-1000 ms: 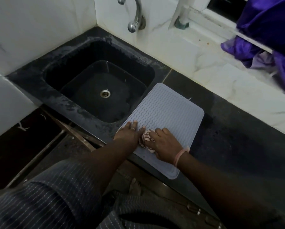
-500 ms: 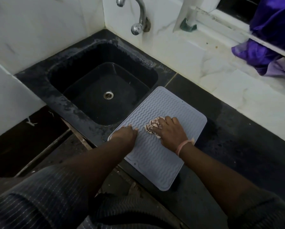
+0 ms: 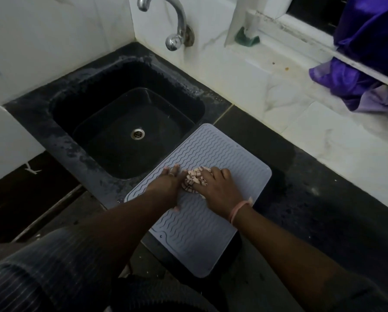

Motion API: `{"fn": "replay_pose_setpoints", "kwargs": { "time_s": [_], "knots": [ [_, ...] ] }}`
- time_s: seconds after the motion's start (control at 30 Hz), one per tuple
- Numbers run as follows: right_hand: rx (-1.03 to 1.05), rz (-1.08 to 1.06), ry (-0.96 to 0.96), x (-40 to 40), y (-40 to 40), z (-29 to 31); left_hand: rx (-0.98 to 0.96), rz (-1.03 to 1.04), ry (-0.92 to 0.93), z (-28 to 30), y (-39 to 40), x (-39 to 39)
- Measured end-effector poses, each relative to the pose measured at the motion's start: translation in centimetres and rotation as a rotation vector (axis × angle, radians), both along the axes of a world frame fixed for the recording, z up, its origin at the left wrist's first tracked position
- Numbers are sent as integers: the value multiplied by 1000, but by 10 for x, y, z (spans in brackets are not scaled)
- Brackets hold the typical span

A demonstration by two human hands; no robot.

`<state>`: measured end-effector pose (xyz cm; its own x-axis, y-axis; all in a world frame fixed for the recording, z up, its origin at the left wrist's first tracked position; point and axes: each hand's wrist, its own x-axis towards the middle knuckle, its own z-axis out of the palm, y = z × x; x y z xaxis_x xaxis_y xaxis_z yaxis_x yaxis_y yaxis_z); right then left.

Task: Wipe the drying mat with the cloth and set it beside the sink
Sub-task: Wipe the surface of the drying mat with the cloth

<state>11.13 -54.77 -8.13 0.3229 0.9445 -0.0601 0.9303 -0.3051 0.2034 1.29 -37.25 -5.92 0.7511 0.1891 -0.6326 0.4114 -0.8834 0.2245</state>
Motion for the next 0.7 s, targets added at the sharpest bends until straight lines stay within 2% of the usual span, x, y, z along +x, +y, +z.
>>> {"fn": "replay_pose_setpoints", "kwargs": {
  "time_s": [0.33, 0.57, 0.7],
  "knots": [
    [-17, -139, -132, 89, -1, 6, -18, 27, 29, 5, -2, 2],
    [-17, -346, -203, 127, -1, 1, -24, 37, 24, 1, -1, 0],
    [-1, -541, -127, 124, 6, -1, -14, 36, 20, 1, -1, 0]
  ]
}}
